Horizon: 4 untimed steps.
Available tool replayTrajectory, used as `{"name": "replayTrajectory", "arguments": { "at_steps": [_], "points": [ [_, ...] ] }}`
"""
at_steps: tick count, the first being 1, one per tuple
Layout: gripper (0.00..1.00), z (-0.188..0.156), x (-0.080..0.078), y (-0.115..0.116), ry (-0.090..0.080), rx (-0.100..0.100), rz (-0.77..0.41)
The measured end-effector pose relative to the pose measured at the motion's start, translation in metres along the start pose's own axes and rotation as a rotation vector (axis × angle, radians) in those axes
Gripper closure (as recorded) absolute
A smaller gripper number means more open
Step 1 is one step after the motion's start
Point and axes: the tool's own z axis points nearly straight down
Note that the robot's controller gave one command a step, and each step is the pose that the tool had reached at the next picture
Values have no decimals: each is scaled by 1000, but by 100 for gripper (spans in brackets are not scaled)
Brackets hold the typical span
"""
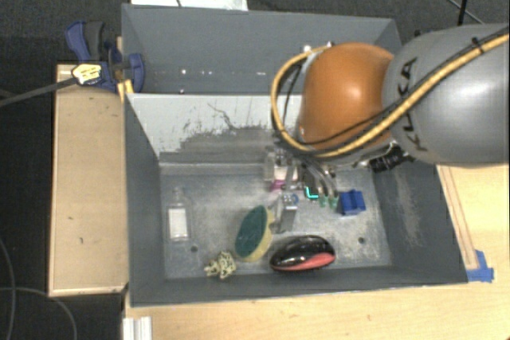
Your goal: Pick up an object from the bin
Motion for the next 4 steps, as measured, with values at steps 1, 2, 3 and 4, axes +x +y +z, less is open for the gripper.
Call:
{"name": "replayTrajectory", "arguments": {
  "at_steps": [1, 2, 3, 4],
  "points": [
    [0, 121, -8, -13, -4, 0, -408],
    [0, 87, -9, -17, -11, 1, -422],
    [0, 88, -4, -26, -8, 1, -438],
    [0, 120, -6, -29, -7, 0, -481]
  ]
}}
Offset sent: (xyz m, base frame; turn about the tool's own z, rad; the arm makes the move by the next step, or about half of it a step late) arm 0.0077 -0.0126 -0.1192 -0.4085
